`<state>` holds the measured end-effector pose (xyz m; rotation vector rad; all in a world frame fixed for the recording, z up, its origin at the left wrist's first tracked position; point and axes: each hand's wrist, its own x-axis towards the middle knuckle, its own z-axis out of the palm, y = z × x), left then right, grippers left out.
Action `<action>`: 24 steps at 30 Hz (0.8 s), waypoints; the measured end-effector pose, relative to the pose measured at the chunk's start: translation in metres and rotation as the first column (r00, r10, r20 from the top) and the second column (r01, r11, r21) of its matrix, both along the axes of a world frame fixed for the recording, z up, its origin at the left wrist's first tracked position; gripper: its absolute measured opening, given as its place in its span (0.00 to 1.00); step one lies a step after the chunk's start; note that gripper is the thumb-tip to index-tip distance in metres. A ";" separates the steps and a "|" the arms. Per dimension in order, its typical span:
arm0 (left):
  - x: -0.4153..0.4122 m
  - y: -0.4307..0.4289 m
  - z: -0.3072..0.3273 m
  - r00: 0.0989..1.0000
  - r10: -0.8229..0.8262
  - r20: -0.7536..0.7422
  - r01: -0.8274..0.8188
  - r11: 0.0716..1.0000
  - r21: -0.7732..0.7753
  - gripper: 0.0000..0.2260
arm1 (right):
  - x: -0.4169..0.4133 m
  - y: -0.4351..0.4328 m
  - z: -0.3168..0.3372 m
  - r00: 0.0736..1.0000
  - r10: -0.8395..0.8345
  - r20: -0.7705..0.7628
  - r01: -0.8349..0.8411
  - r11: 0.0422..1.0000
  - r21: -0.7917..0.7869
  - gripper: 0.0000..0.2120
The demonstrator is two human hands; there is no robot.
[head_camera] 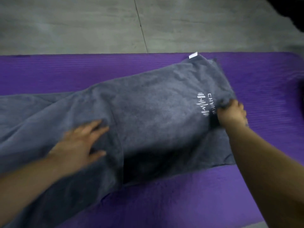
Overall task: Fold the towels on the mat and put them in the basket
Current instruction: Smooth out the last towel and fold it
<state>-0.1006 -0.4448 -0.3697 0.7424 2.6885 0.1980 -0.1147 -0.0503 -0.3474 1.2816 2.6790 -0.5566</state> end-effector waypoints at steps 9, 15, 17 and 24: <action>0.056 0.013 -0.005 0.955 -0.295 -0.046 0.298 0.948 0.112 0.36 | 0.128 -0.002 -0.013 0.950 -0.314 -0.003 0.313 0.949 -0.016 0.18; 0.078 0.009 0.019 0.883 -0.337 0.328 0.237 0.921 0.311 0.17 | 0.167 0.082 -0.027 0.881 -0.467 0.076 0.448 0.875 0.186 0.19; 0.078 -0.016 0.039 0.756 -0.189 0.627 -0.022 0.949 0.314 0.31 | 0.171 0.152 -0.080 0.932 -0.321 0.168 0.291 0.940 0.181 0.22; 0.042 -0.200 0.045 0.759 0.559 0.334 -0.626 0.768 0.135 0.16 | 0.010 -0.134 0.058 0.935 0.319 0.152 -0.340 0.930 0.138 0.20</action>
